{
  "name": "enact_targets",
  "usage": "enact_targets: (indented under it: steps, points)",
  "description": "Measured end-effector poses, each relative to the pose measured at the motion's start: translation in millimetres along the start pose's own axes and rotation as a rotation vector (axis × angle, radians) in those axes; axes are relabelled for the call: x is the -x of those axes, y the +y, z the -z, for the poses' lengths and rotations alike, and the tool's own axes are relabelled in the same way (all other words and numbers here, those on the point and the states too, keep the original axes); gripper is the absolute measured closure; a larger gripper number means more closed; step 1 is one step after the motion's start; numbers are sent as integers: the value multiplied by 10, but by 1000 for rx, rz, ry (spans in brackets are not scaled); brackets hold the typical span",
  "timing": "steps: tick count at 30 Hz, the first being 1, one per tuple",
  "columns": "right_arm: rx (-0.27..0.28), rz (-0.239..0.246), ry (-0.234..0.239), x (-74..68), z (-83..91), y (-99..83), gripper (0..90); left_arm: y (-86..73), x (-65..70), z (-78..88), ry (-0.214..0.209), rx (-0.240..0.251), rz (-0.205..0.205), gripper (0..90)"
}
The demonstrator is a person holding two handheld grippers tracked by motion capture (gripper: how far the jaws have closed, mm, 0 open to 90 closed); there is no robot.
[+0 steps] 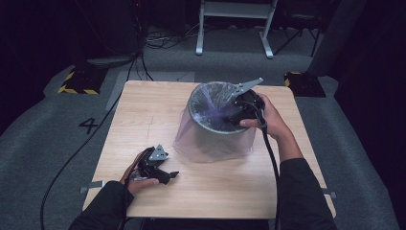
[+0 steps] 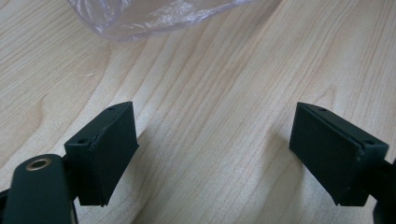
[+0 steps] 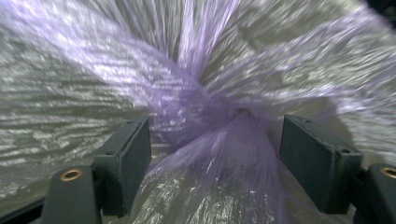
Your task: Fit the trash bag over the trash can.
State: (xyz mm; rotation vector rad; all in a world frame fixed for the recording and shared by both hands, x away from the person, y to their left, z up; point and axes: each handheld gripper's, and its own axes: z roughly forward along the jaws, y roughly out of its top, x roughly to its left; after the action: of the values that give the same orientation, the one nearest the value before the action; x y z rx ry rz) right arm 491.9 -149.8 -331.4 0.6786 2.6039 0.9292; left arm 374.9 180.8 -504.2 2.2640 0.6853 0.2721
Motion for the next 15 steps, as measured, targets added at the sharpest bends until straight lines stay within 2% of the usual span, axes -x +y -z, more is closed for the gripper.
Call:
enact_targets:
  steps: [4,7,10,15]
  points:
    - [-67,-5,20,10,-29,24,239,0,0,-1,0,1,0,147]
    - [-75,-7,16,11,-39,35,238,0,0,0,0,0,0,147]
    - [-65,-15,9,8,-40,44,241,0,0,0,0,0,0,147]
    - [-22,-18,-34,-43,-19,39,247,0,0,0,0,0,0,147]
